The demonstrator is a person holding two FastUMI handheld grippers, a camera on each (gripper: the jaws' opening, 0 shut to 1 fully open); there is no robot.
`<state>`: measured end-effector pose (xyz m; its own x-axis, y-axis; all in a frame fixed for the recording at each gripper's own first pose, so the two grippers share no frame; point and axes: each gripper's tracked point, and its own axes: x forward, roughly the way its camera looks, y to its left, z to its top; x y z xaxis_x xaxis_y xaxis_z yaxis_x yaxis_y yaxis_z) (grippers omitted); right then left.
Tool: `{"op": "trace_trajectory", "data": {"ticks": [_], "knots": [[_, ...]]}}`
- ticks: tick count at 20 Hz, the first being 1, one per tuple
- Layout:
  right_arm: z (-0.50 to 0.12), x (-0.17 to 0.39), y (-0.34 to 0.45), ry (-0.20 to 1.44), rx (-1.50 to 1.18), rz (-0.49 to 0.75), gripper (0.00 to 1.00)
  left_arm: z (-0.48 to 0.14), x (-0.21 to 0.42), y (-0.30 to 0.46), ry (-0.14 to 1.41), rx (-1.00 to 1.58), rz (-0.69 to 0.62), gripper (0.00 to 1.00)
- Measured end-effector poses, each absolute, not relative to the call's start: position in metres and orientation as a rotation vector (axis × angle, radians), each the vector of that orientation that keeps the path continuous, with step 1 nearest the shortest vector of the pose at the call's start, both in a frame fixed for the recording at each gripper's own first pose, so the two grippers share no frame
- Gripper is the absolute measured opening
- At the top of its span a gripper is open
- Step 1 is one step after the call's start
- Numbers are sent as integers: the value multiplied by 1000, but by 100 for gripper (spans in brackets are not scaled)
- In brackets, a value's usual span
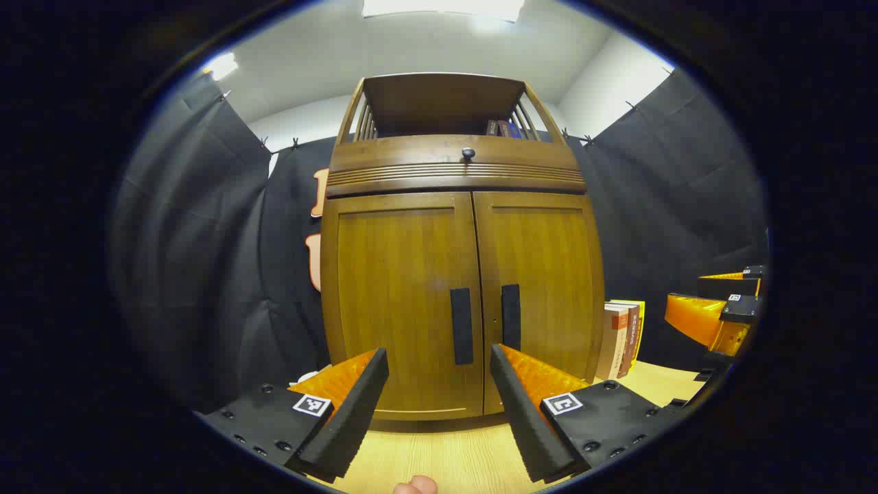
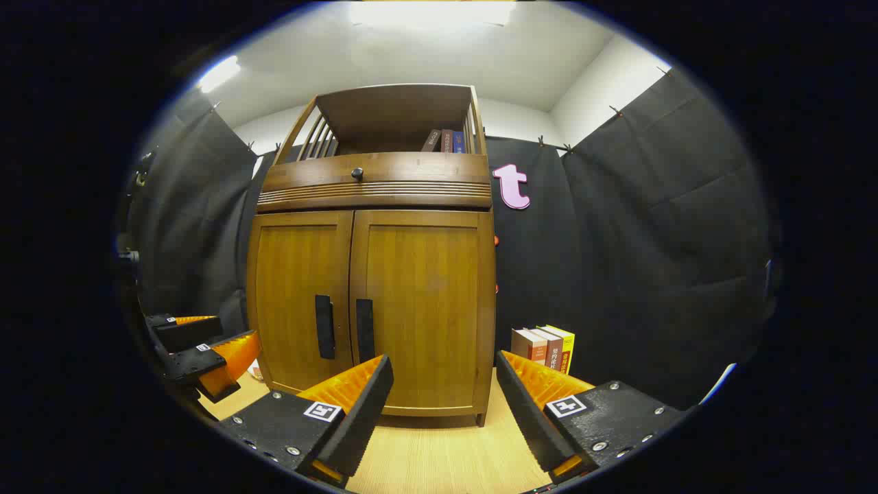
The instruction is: Open the right door of the double-door shoe cabinet with the right hand, and open the left door with the left hand.
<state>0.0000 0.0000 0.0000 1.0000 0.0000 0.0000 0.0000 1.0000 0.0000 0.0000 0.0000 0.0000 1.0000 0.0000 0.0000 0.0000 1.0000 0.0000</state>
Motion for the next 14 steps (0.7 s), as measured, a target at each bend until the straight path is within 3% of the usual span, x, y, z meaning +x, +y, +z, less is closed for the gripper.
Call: {"op": "trace_trajectory", "data": {"ticks": [9, 13, 14], "knots": [[-3, -3, -7, 1, -26, -37, 93, 3, 5, -9, -7, 0, -12, 94], [-7, -1, -5, 19, -26, -36, 93, 4, 7, -11, -14, 5, -19, 94], [-5, -2, -6, 22, -24, -37, 98, 3, 6, -10, -16, 5, -17, 94]]}}
